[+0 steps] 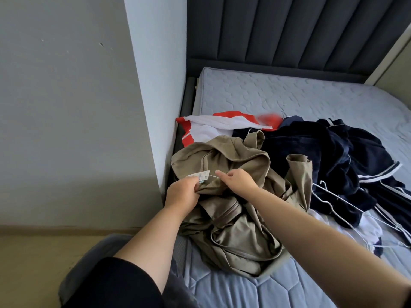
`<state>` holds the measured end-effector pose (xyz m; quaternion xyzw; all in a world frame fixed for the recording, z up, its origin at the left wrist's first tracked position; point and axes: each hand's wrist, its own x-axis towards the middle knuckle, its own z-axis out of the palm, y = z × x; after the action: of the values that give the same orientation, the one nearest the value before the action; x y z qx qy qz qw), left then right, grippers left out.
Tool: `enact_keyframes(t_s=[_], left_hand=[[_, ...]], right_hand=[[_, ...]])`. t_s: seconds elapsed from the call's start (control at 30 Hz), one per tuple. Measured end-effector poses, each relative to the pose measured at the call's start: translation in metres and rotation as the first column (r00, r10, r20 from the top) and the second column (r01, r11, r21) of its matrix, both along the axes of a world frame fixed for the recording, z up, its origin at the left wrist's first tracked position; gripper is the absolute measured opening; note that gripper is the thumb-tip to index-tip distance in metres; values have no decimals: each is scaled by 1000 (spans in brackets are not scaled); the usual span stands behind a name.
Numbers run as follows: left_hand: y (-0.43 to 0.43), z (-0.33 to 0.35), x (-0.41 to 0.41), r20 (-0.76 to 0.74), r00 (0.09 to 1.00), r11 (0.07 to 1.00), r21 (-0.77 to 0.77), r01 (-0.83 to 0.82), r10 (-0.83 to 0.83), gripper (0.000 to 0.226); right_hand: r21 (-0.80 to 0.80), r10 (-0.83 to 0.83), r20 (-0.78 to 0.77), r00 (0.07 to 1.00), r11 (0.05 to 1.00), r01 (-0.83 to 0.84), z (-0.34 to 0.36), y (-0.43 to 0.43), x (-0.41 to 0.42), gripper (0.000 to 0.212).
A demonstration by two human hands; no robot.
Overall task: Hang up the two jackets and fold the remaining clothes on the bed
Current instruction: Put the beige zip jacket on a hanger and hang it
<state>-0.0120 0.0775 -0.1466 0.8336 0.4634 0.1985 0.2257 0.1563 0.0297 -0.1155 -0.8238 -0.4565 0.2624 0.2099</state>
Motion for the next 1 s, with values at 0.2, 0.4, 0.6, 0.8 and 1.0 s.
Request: enact_keyframes(t_s=[0.2,0.4,0.6,0.8,1.0], left_hand=[[2,-8,-3,44,997,997,-44,-56,58,30],[9,-7,4,150,957,928,-321,-191,249,24],[20,9,12,303,896,823,-557,-111,325,25],[36,62,17,353,920,916,-400,-16,170,19],[31,115,21,355,935,975,-212,65,15,13]], right_hand=[[153,-86,-564,821,966,206,17,10,-3,17],[220,87,-880,467,946,238,49,-3,27,33],[85,130,-807,576,991,-105,60,-10,27,25],[69,250,-197,948,968,-241,70,-13,11,20],[65,190,196,962,976,-206,86,-12,7,17]])
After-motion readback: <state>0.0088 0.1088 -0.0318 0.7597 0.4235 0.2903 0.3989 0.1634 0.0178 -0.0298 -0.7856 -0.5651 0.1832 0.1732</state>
